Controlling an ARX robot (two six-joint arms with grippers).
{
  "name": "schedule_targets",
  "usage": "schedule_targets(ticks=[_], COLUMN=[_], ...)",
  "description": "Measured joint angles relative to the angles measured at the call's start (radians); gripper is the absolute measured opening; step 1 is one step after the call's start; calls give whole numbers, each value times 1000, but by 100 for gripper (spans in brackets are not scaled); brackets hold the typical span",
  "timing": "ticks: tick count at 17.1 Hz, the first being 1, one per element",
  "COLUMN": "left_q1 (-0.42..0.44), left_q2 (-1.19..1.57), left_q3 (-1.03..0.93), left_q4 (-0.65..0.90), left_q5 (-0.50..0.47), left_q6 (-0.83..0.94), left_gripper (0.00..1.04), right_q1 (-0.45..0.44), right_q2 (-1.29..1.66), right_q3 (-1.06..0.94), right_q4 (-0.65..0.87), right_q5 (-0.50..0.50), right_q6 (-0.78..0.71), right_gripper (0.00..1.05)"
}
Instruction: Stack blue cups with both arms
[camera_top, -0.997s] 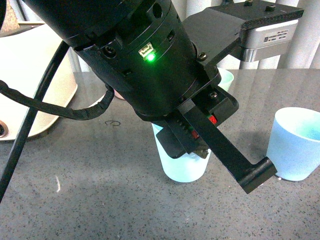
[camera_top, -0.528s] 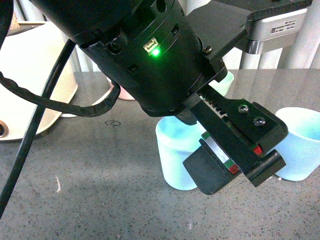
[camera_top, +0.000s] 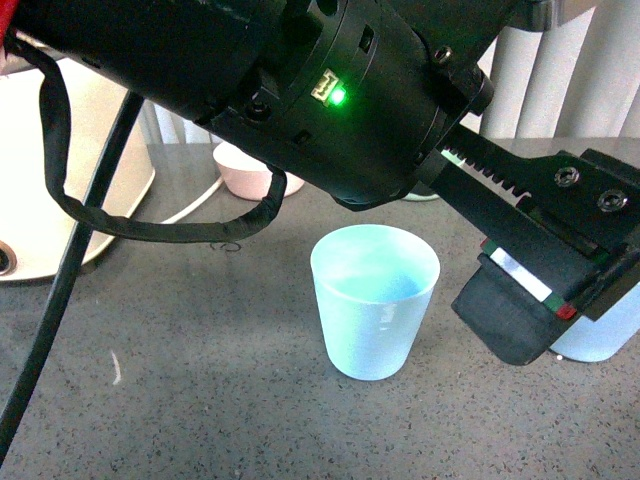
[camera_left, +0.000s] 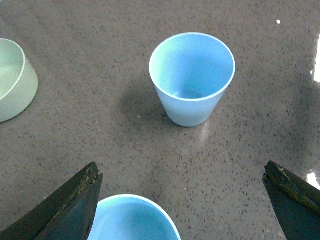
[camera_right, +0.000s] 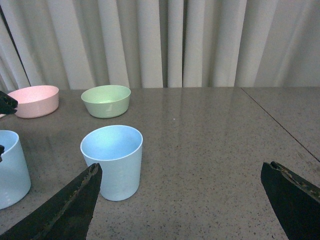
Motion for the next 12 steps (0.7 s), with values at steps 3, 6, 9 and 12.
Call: schedule_targets(ticks=[3,6,9,12], left_q1=[1,1,28,213], left_q2=[-15,-19,-151,-425], left_q3=[-84,-129,-466,-782], left_q4=[240,423,930,1004], left_q5=[-16,-53,-751,-771], left_q6=[-99,-193,-347,-390], left_gripper=[98,98,67,21], right_q1=[0,0,0,0], right_q2=[0,0,0,0], right_q3=[0,0,0,0], right_q4=[0,0,-1,0], right_q5=[0,0,1,0], right_q6=[0,0,0,0], right_gripper=[98,98,98,98])
